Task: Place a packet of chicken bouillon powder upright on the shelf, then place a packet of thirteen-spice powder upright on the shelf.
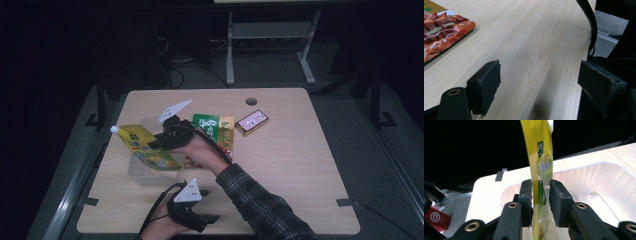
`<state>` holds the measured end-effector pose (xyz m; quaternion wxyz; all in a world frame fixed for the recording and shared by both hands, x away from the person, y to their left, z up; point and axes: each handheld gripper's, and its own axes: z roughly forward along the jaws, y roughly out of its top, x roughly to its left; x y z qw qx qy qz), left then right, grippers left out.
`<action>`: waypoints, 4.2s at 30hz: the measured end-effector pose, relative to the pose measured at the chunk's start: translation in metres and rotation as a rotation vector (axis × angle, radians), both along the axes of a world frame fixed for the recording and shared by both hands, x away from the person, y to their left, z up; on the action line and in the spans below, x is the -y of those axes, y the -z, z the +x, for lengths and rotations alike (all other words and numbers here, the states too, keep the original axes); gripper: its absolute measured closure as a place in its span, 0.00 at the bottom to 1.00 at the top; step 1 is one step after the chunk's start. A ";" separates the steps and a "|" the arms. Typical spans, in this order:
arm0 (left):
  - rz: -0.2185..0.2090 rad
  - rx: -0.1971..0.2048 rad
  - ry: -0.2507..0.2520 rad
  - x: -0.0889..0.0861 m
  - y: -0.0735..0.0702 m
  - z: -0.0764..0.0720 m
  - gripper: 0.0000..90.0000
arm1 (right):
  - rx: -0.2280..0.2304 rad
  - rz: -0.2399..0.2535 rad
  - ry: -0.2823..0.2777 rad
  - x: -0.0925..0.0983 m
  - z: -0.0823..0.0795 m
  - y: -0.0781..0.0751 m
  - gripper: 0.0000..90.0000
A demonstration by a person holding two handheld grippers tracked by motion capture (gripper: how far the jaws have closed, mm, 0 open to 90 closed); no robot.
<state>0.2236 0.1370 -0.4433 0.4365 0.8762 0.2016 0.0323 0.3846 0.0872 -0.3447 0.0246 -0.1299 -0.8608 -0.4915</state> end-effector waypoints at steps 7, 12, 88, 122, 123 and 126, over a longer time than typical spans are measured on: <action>0.002 0.006 0.009 0.000 0.000 0.001 0.20 | 0.007 -0.075 -0.009 -0.027 0.009 -0.012 0.57; -0.003 0.005 0.007 -0.001 -0.001 0.000 0.20 | 0.023 -0.106 -0.009 -0.044 0.010 -0.020 0.64; 0.020 -0.009 -0.010 -0.006 0.003 0.011 0.19 | 0.047 0.022 0.289 0.155 -0.026 0.026 0.39; 0.021 -0.004 -0.043 -0.015 0.001 0.016 0.19 | 0.010 -0.125 0.707 0.245 0.051 0.070 0.86; 0.016 -0.007 -0.048 -0.015 0.002 0.016 0.19 | 0.010 -0.126 0.711 0.244 0.055 0.069 0.88; 0.018 -0.007 -0.049 -0.016 0.002 0.017 0.19 | 0.024 -0.125 0.717 0.244 0.069 0.065 0.94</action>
